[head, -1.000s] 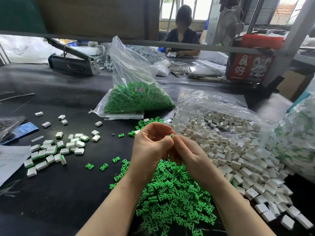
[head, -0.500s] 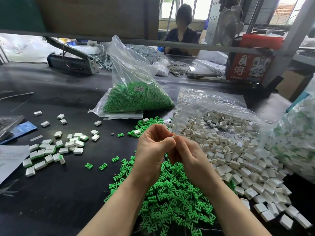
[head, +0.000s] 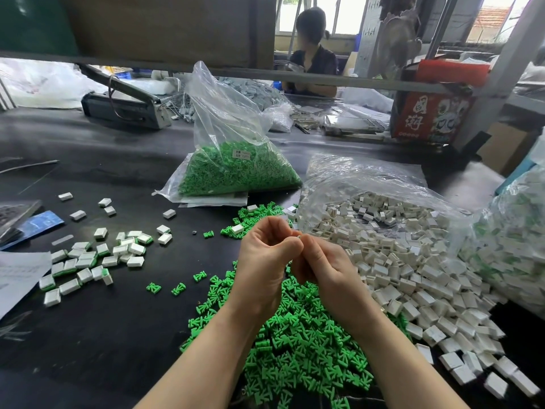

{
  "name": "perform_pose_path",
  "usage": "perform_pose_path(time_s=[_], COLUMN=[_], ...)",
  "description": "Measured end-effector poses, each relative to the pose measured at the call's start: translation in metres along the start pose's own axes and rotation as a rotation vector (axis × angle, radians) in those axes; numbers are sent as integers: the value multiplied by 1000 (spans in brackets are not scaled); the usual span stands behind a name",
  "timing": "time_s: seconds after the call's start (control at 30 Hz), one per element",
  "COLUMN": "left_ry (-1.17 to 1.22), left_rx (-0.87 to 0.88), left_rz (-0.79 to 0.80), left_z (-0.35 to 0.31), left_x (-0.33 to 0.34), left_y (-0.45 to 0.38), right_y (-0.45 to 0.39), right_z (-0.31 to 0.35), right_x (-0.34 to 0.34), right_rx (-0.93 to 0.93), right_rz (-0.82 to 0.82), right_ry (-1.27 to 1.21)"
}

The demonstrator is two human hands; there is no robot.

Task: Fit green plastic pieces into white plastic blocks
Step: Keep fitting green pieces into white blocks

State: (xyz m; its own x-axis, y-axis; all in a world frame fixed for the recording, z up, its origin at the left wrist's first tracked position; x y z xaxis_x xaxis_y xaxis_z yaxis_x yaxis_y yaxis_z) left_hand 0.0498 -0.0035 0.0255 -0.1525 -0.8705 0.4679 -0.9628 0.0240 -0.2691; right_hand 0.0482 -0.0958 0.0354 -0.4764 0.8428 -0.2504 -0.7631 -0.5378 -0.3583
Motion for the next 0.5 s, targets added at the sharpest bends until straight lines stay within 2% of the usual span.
perform_pose_path(time_s=[0.5], left_ry=[2], left_rx=[-14], left_rz=[5], left_z=[3], left_x=[0], left_y=[0], right_y=[-1], right_z=[-2], right_x=[0], right_rx=[3], right_rz=[-26], right_ry=[5])
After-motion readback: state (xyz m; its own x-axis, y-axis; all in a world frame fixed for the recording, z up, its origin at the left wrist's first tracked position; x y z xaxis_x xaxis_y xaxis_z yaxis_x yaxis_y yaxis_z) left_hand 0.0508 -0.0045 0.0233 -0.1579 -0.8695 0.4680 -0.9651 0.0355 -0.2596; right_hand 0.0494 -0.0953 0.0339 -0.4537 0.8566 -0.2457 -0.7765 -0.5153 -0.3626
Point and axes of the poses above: each hand's wrist, its own y-axis away from the middle knuckle, its own x-axis out of the palm, z = x × y, the point moved 8 cm from there along -y, towards the middle knuckle, and after that the axes turned 11 degrees about z, right-handed, at the moved point
